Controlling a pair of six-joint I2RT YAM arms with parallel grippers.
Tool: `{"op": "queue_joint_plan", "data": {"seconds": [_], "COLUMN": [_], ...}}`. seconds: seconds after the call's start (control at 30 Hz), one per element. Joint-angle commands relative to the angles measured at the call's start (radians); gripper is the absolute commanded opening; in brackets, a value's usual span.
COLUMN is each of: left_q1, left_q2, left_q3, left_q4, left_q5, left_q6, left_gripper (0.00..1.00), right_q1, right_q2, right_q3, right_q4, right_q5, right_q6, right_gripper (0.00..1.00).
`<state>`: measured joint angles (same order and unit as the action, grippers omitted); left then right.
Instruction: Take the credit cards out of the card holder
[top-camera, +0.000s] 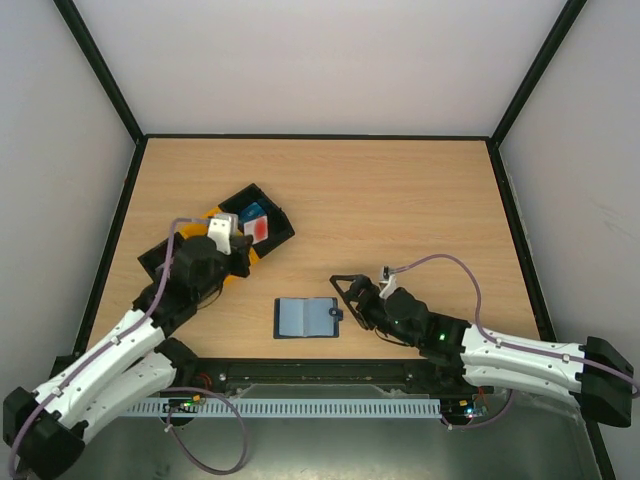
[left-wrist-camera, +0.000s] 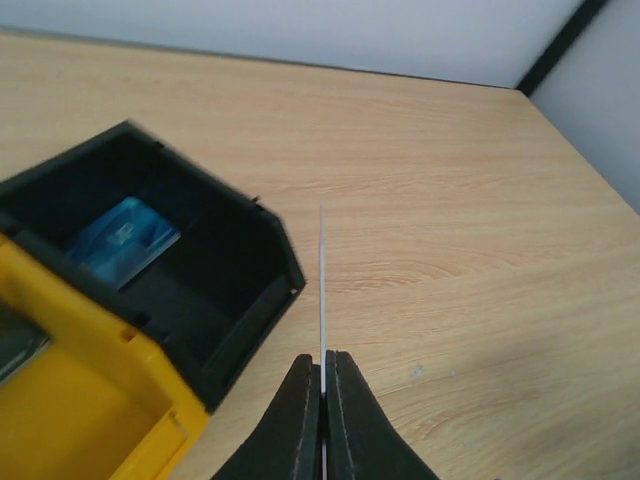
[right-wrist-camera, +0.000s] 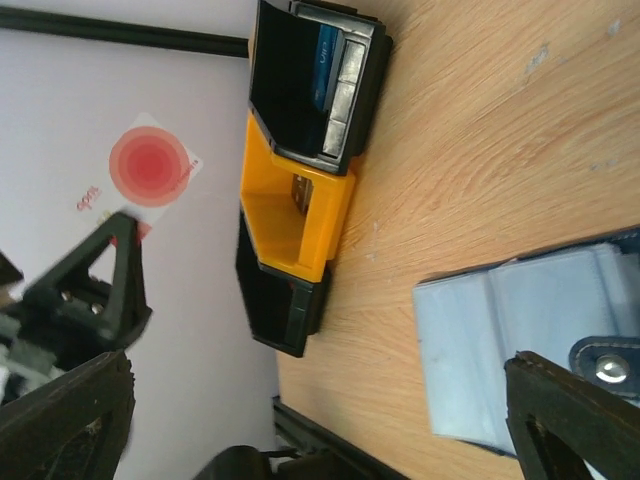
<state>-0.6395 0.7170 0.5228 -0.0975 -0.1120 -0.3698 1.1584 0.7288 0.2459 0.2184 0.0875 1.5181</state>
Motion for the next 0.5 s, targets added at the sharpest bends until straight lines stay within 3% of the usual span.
{"op": "queue_joint_plan", "data": {"seconds": [0.0, 0.17, 0.47], "left_q1": [0.156, 0.388, 0.648], "left_q2": [0.040, 0.071, 0.017], "left_q3": [0.077, 0.105, 0.133], "left_q4": [-0.148, -0.241, -0.368], "left_q5": [0.170, 0.362, 0.260], "left_q6": [-0.172, -0.242, -0.237], "left_gripper": [0.03, 0.03, 0.03], "right_q1": [-0.002, -0.001, -0.001], "right_q2": [0.017, 0.020, -0.001], "right_q3": [-0.012, -0.006, -0.010], "right_q4": [0.039, 0.032, -0.039], "right_q5": [0.001, 0.002, 0.032], "right_q6": [-0.030, -0.049, -0.072], "right_gripper": [0.98, 0.98, 0.98]}}
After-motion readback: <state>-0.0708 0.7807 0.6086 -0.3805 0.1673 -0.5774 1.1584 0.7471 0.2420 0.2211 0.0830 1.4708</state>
